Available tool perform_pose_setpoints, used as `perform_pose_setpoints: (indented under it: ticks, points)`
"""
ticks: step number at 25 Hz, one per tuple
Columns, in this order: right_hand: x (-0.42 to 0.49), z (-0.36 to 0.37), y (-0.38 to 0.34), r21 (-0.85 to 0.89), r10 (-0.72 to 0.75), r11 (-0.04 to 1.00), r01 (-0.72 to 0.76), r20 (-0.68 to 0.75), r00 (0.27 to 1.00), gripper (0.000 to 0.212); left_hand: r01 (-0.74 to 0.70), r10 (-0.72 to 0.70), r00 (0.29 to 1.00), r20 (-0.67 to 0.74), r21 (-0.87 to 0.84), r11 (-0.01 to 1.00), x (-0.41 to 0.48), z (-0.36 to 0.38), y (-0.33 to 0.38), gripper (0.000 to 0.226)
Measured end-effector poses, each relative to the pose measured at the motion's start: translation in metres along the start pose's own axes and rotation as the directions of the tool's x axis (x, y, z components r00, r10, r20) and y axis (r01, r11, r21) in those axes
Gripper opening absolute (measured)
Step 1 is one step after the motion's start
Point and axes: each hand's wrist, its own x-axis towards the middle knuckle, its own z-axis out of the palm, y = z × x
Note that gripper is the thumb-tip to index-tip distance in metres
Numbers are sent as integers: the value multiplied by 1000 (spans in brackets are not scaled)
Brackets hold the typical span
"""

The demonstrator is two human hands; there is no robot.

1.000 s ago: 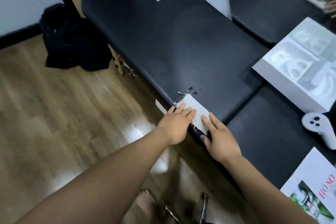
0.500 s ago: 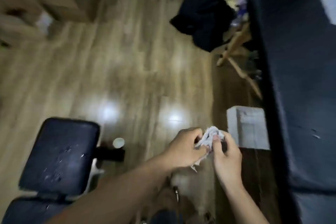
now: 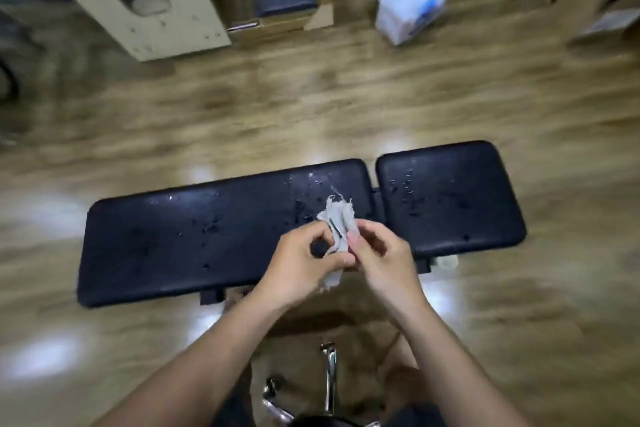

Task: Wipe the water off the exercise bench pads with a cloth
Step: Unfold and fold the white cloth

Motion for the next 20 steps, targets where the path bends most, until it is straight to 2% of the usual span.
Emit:
perform_pose_setpoints:
  ticks: [3,5,7,10,13,15,17,19,20]
  points:
    - [31,63,54,-100,13,995,-4,88,996,19,54,-80,985,-153,-167,984,-8,-32,-87,32]
    - [48,82,96,-38,44,998,-42,51,998,20,61,-149,955,-257,-321,945,-5,-35,-138,30]
    - [61,94,142,61,74,995,-73,-7,997,22,64,-229,924,-305,-468,881,3,-33,-191,10]
    - [66,113,189,251,97,962,-106,47,994,8,-3,-192,924,-331,-510,860,16,-23,-250,22]
    - [64,125,217,146,-62,988,56,41,997,4,-135,-109,883,-457,-468,873,14,-17,-278,14]
    - [49,124,228,146,-128,981,125,10,992,6,-161,-135,840,-526,-479,863,-5,-17,-290,7]
    - [29,118,233,127,-162,979,159,12,987,9,-141,-177,847,-501,-533,834,-31,-16,-298,10]
    - [8,111,236,-62,-272,960,274,29,962,7,-140,-187,871,-455,-593,793,-60,-12,-300,11]
    - [2,110,239,-266,-356,899,348,18,934,15,-146,-190,876,-443,-619,771,-72,-9,-298,6]
